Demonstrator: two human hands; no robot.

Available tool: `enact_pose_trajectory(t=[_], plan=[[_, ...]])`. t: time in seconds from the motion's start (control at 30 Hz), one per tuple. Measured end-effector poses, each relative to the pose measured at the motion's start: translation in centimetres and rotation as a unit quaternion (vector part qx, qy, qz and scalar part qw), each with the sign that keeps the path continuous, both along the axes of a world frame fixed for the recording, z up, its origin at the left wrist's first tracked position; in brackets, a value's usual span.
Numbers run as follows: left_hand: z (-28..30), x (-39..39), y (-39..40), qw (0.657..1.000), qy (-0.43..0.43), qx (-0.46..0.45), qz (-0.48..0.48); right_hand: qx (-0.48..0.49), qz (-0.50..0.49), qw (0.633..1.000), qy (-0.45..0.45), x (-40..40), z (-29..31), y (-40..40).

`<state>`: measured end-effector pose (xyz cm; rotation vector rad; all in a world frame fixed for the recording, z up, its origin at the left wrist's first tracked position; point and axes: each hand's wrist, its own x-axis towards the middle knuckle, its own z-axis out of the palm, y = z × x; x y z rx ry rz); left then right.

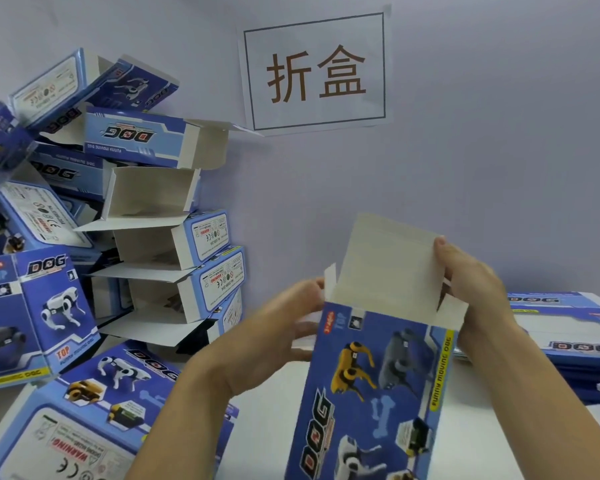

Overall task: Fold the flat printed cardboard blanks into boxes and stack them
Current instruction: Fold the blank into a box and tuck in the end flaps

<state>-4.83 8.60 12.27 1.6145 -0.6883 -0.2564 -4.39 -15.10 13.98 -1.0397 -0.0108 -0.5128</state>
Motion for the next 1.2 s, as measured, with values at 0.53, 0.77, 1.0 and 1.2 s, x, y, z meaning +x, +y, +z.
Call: enact_pose_trajectory(t=[0.53, 0.77, 1.0, 1.2], plan=[[-4.2, 2.9, -2.6, 0.925, -0.014, -0.256, 0.28, -0.072, 0.242, 0.966, 0.062, 3.3, -8.9, 5.3], [-5.1, 3.0, -3.0, 0.887, -0.052, -0.238, 0.392, -0.134, 0.271, 0.953, -0.003, 2.7, -9.8, 6.5], [-5.3, 2.9, -3.2, 0.92, -0.027, -0.251, 0.299, -0.216, 0.159, 0.963, -0.035, 3.2, -9.2, 5.9], [-6.0, 2.9, -3.4, 0.982, -0.022, -0.092, 0.162, -0.066, 0.163, 0.984, 0.008, 3.9, -8.5, 3.4]])
